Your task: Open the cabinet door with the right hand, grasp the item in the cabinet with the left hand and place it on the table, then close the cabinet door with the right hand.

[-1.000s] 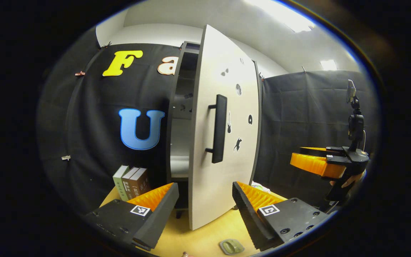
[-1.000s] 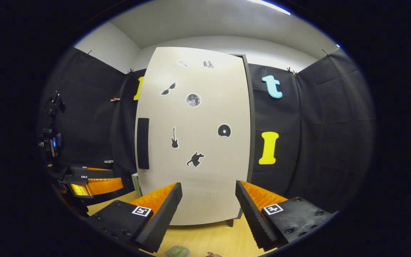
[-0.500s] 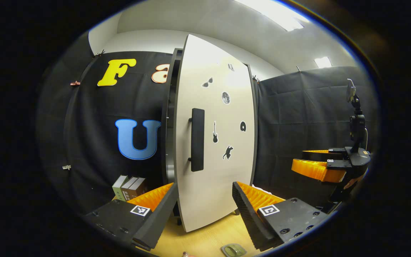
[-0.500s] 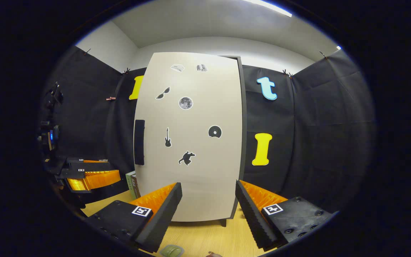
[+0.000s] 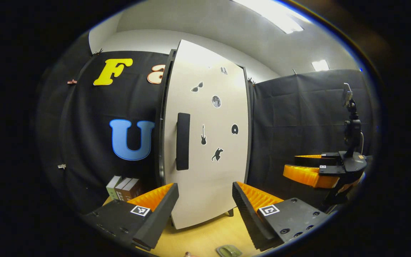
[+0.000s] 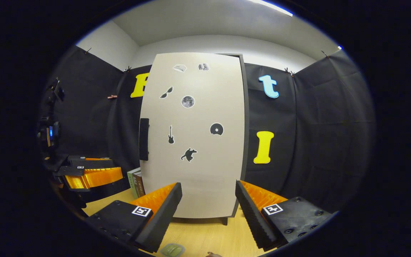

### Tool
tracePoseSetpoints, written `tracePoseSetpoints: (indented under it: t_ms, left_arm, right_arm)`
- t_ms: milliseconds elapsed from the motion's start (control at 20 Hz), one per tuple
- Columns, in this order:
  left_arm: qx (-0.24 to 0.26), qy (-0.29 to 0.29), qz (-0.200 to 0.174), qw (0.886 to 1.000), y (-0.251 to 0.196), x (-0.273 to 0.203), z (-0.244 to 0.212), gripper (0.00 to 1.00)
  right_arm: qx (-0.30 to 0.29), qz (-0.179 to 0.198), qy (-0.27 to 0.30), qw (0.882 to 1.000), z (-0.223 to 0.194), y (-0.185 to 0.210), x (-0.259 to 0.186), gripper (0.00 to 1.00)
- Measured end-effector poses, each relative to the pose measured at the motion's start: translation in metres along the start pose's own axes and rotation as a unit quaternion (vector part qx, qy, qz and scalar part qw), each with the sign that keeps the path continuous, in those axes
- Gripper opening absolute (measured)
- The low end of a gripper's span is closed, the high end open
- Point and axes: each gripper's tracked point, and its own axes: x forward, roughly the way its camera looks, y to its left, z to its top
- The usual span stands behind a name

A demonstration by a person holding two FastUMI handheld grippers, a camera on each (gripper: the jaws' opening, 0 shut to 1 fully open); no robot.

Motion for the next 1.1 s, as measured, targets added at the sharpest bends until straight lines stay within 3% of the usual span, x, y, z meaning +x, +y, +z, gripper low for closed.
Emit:
tracePoseSetpoints:
  t_ms: [1100]
  left_arm:
    - [0.015, 0.020, 0.001, 1.000, 0.000, 0.008, -0.011, 0.95]
  right_arm:
    - [-0.012, 0.000, 0.013, 1.000, -0.004, -0.003, -0.004, 0.97]
